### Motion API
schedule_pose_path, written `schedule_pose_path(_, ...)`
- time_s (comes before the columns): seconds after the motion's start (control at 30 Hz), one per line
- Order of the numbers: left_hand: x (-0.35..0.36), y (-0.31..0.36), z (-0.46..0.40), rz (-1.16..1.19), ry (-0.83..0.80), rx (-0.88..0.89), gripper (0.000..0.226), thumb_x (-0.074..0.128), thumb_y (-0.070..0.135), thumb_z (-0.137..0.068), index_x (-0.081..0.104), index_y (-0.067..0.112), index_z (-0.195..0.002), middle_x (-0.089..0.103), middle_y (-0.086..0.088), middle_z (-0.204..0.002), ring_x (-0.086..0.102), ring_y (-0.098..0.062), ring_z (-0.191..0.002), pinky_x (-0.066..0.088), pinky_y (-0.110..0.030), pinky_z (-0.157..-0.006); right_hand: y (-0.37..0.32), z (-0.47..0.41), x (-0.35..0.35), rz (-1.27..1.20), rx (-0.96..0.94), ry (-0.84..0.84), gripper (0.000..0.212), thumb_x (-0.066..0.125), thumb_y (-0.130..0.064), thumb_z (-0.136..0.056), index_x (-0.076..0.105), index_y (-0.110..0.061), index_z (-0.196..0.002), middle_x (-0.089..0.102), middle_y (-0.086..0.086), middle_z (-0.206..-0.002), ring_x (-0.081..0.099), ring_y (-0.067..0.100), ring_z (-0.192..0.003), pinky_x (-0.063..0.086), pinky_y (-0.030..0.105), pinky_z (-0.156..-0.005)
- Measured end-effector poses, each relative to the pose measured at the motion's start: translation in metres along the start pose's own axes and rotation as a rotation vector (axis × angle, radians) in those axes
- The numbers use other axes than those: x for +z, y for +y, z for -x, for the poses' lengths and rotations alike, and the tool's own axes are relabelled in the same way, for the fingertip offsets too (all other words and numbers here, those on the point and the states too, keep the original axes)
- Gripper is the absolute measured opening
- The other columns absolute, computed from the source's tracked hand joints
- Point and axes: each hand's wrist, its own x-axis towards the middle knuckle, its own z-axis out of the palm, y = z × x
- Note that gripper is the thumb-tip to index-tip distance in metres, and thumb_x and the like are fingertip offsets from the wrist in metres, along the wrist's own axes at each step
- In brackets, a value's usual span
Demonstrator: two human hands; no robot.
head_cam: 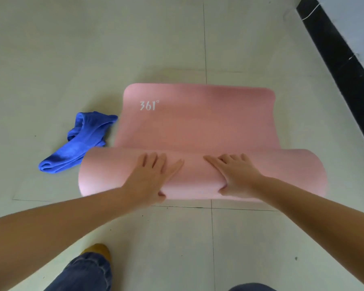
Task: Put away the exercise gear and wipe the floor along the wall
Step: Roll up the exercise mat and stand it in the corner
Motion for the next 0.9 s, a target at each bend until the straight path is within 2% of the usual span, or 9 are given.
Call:
schedule_pose_path(0.17, -0.018, 0.037, 0.055, 0.160, -0.155, 0.057, 0.106, 0.059, 0.063, -0.047, 0.029, 0.024, -0.141, 0.053, -0.011, -0.106, 0.048, -0.029, -0.089, 0.041, -0.039, -0.083, -0.018, 0.039, 0.003, -0.050, -0.118, -0.265, 0.101, 0.072, -0.046, -0.071, 0.008, -0.037, -0.148, 0.039, 0.004, -0.138, 0.042, 0.029, -0.122, 0.032, 0.045, -0.104)
schedule_pose_path(0.27, -0.032, 0.028, 0.038, 0.214, -0.459, 0.127, 0.104, 0.058, 0.061, -0.070, -0.005, 0.031, -0.147, 0.033, -0.010, -0.133, 0.035, -0.029, -0.117, 0.027, -0.040, -0.103, -0.012, 0.037, -0.007, -0.236, -0.109, -0.442, 0.102, 0.080, -0.042, -0.068, 0.016, -0.037, -0.147, 0.043, 0.005, -0.137, 0.045, 0.027, -0.124, 0.035, 0.037, -0.103)
schedule_pose_path(0.4, -0.026, -0.012, -0.013, 0.320, -0.612, 0.133, 0.113, 0.063, 0.072, -0.067, -0.007, 0.035, -0.148, 0.026, -0.008, -0.145, 0.028, -0.028, -0.131, 0.016, -0.043, -0.112, 0.009, 0.010, -0.019, -0.424, -0.027, -0.513, 0.099, 0.080, -0.037, -0.071, 0.019, -0.033, -0.148, 0.036, -0.006, -0.149, 0.038, 0.017, -0.132, 0.027, 0.029, -0.107)
schedule_pose_path(0.5, -0.028, -0.028, -0.030, 0.219, -0.489, 0.054, 0.112, 0.061, 0.072, -0.066, -0.001, 0.029, -0.149, 0.020, -0.007, -0.150, 0.021, -0.028, -0.139, 0.007, -0.050, -0.115, 0.026, -0.009, -0.022, -0.478, 0.115, -0.455, 0.097, 0.075, -0.043, -0.076, 0.014, -0.032, -0.150, 0.027, -0.001, -0.155, 0.032, 0.022, -0.138, 0.026, 0.039, -0.113)
schedule_pose_path(0.63, -0.028, -0.014, -0.010, 0.060, 0.019, 0.045, 0.101, 0.079, 0.056, -0.057, 0.026, 0.019, -0.134, 0.058, -0.018, -0.117, 0.060, -0.037, -0.103, 0.041, -0.058, -0.093, 0.034, -0.019, -0.018, -0.604, 0.244, -0.196, 0.082, 0.066, -0.035, -0.086, 0.016, -0.028, -0.151, 0.021, 0.004, -0.157, 0.026, 0.027, -0.142, 0.022, 0.041, -0.115)
schedule_pose_path(0.7, -0.023, 0.010, 0.008, 0.099, -0.105, 0.031, 0.114, 0.074, 0.065, -0.058, 0.009, 0.019, -0.140, 0.047, -0.028, -0.132, 0.051, -0.043, -0.117, 0.038, -0.062, -0.095, 0.027, -0.024, -0.017, -0.604, 0.298, -0.085, 0.073, 0.061, -0.033, -0.089, 0.020, -0.029, -0.150, 0.023, 0.004, -0.156, 0.027, 0.028, -0.141, 0.017, 0.049, -0.116)
schedule_pose_path(0.73, -0.015, 0.019, 0.015, 0.113, -0.203, 0.022, 0.120, 0.066, 0.069, -0.064, -0.014, 0.020, -0.140, 0.023, -0.032, -0.147, 0.029, -0.048, -0.133, 0.026, -0.064, -0.102, 0.022, -0.026, -0.018, -0.551, 0.322, -0.048, 0.069, 0.058, -0.032, -0.091, 0.022, -0.029, -0.149, 0.026, 0.004, -0.155, 0.028, 0.029, -0.141, 0.013, 0.053, -0.116)
schedule_pose_path(0.8, -0.006, 0.028, 0.015, 0.103, -0.376, -0.028, 0.128, 0.060, 0.069, -0.071, -0.044, 0.020, -0.128, -0.012, -0.032, -0.151, -0.005, -0.050, -0.139, 0.008, -0.066, -0.107, 0.008, -0.026, -0.020, -0.339, 0.360, 0.028, 0.060, 0.052, -0.027, -0.093, 0.026, -0.025, -0.147, 0.030, 0.006, -0.152, 0.029, 0.028, -0.139, 0.009, 0.055, -0.116)
schedule_pose_path(0.9, -0.006, 0.022, -0.003, 0.108, -0.396, -0.058, 0.129, 0.063, 0.062, -0.073, -0.040, 0.014, -0.134, -0.013, -0.029, -0.152, -0.008, -0.046, -0.141, 0.007, -0.065, -0.108, -0.019, -0.009, -0.013, -0.079, 0.244, 0.139, 0.060, 0.046, -0.015, -0.093, 0.021, -0.018, -0.147, 0.023, 0.010, -0.153, 0.021, 0.027, -0.142, 0.011, 0.050, -0.117)
